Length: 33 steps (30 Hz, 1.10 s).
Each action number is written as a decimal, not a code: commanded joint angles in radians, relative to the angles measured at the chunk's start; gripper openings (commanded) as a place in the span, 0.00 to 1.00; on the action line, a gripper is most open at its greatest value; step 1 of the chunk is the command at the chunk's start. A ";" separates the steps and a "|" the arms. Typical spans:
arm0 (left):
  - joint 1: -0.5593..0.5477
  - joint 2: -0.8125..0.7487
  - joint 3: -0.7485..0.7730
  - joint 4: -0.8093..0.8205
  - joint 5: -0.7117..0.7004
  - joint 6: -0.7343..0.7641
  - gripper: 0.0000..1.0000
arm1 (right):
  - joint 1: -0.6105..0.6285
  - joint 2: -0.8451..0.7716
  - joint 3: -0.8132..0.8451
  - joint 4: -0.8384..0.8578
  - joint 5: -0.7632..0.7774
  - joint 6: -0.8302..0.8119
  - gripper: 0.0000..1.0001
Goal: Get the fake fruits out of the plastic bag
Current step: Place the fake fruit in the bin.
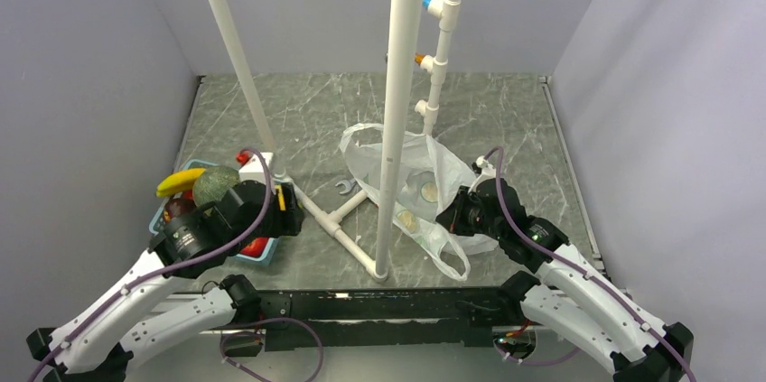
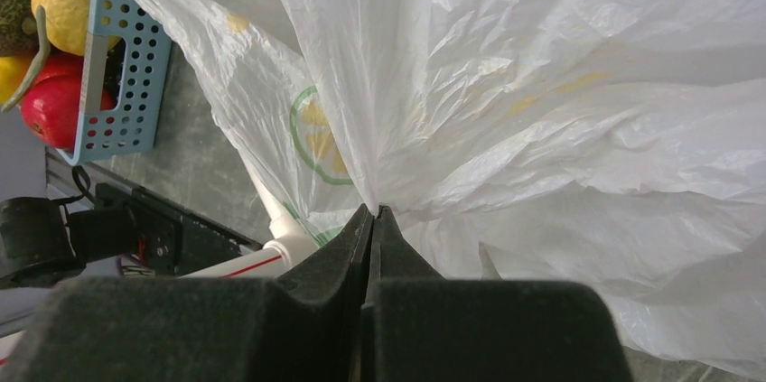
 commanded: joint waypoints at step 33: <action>0.301 0.332 -0.122 0.099 -0.485 0.059 0.08 | -0.005 0.000 0.000 0.023 -0.026 0.001 0.00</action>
